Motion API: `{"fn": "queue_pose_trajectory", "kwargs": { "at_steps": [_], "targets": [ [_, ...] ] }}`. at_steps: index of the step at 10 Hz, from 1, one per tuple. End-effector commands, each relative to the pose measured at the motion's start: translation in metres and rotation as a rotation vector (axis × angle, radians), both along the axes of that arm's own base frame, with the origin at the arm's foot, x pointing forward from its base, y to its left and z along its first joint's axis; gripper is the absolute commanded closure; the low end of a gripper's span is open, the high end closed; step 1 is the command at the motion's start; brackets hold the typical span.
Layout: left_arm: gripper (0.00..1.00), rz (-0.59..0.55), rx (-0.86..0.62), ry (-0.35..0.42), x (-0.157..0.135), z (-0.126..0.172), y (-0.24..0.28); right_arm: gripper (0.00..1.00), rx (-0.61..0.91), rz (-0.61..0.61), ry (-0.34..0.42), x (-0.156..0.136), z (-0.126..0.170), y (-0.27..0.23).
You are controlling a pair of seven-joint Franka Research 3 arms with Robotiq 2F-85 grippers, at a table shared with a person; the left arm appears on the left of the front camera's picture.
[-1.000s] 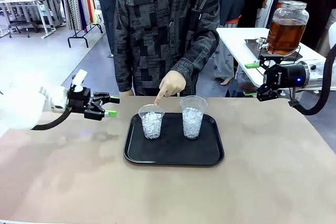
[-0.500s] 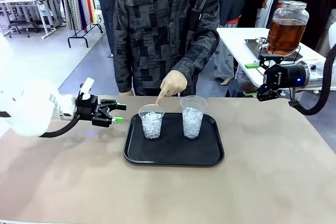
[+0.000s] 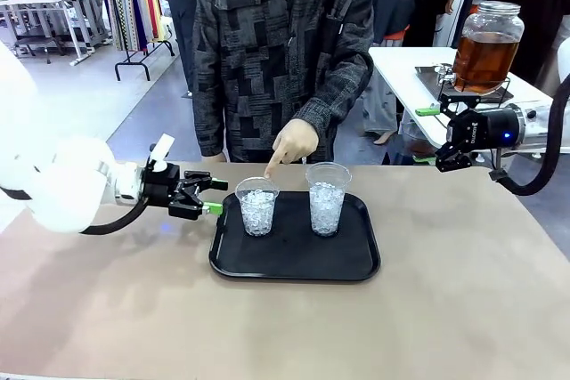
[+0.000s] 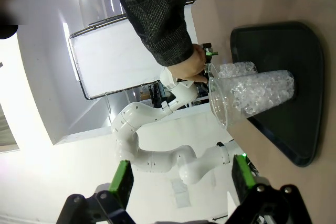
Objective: Pour the drink into the iced cup.
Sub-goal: Pick up the iced cup indicated by the human and present it to them.
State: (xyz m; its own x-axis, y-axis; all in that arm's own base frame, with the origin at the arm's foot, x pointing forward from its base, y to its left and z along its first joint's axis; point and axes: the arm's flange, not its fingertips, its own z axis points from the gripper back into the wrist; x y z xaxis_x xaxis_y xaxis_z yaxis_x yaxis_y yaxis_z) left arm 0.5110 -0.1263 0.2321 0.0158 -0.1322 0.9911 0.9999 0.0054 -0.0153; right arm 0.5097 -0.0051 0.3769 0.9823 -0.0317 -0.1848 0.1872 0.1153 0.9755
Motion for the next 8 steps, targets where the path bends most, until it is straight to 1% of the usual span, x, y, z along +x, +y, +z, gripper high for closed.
{"fn": "queue_pose_trajectory", "kwargs": {
  "at_steps": [1, 5, 8],
  "targets": [
    [0.00, -0.003, 0.008, -0.008, -0.002, -0.006, -0.007, 0.00, -0.003, -0.004, -0.004, 0.001, 0.001, 0.000],
    [0.00, -0.011, 0.018, -0.005, -0.002, -0.012, -0.021, 0.00, -0.003, -0.004, -0.004, 0.001, 0.001, 0.000],
    [0.00, 0.005, 0.022, -0.010, 0.001, -0.014, -0.031, 0.00, -0.003, -0.004, -0.004, 0.001, 0.001, 0.000]
  ]
}}
